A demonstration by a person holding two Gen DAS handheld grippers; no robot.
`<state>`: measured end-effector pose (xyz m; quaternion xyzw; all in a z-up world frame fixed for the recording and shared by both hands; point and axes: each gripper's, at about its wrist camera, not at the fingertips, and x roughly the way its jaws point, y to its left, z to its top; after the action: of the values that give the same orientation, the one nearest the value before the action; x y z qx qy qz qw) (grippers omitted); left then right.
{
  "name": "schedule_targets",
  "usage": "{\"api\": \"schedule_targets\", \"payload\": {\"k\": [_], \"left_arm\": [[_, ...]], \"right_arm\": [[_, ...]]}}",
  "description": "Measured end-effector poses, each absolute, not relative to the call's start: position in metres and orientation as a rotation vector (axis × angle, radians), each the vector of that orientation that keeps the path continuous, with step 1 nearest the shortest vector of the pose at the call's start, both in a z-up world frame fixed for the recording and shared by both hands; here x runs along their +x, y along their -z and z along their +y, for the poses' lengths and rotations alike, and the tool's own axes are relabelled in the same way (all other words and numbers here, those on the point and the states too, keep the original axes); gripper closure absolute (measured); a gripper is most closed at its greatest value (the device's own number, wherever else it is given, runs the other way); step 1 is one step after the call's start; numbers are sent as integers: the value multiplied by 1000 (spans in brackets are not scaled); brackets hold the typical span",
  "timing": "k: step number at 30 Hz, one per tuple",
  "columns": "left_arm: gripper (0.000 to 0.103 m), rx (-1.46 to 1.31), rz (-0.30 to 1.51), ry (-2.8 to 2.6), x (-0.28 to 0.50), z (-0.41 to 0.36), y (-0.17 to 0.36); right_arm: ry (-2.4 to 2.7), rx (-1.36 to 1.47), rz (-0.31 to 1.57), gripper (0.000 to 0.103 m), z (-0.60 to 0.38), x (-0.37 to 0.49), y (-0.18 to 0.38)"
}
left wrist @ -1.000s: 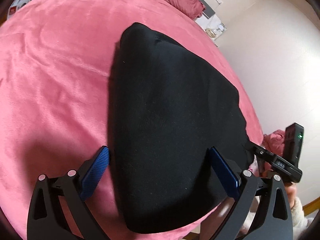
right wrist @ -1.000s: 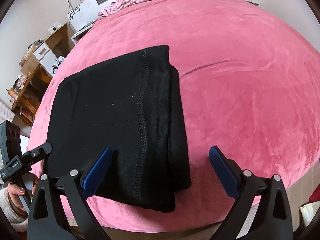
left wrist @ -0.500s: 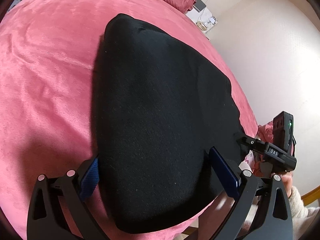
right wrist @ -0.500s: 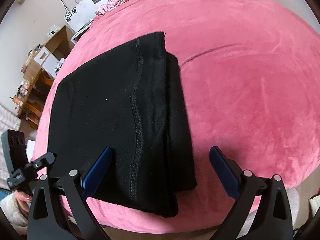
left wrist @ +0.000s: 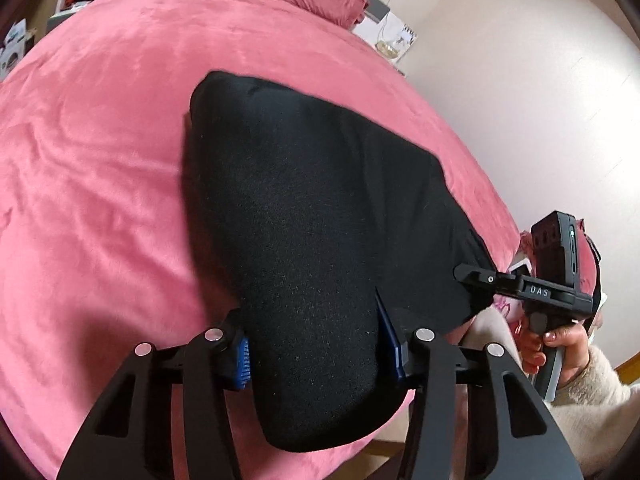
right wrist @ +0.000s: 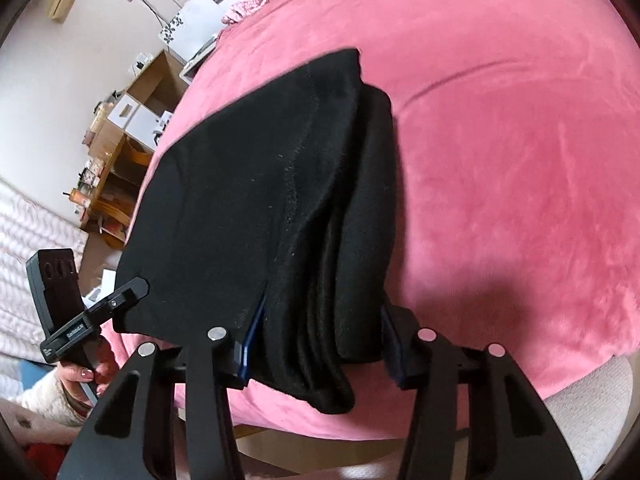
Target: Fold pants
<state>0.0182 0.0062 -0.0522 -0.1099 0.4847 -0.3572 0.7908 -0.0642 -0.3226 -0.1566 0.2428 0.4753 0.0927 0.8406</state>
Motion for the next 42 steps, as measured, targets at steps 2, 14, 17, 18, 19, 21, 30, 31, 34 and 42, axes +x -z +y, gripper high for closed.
{"api": "schedule_targets", "payload": {"k": [2, 14, 17, 18, 19, 21, 30, 31, 34, 42], "left_arm": [[49, -222, 1060, 765, 20, 3, 58], [37, -405, 1174, 776, 63, -1, 78], [46, -293, 1141, 776, 57, -11, 62], [48, -281, 1137, 778, 57, -11, 58], [49, -275, 1135, 780, 58, -12, 54], [50, -262, 1113, 783, 59, -11, 45], [50, -191, 941, 744, 102, -1, 7], [50, -192, 929, 731, 112, -1, 5], [50, -172, 889, 699, 137, -3, -2], [50, -102, 790, 636, 204, -5, -19]], "right_arm": [[-192, 541, 1010, 42, -329, -64, 161], [-222, 814, 980, 47, -357, -44, 178], [-209, 658, 984, 53, -345, -43, 156], [-212, 643, 975, 54, -344, -42, 149], [-215, 642, 966, 55, -343, -42, 146], [-224, 642, 937, 56, -345, -42, 135], [-268, 531, 796, 56, -327, 6, 93], [-269, 522, 786, 56, -322, 14, 90], [-274, 495, 758, 56, -313, 48, 81], [-282, 460, 682, 56, -299, 126, 71]]}}
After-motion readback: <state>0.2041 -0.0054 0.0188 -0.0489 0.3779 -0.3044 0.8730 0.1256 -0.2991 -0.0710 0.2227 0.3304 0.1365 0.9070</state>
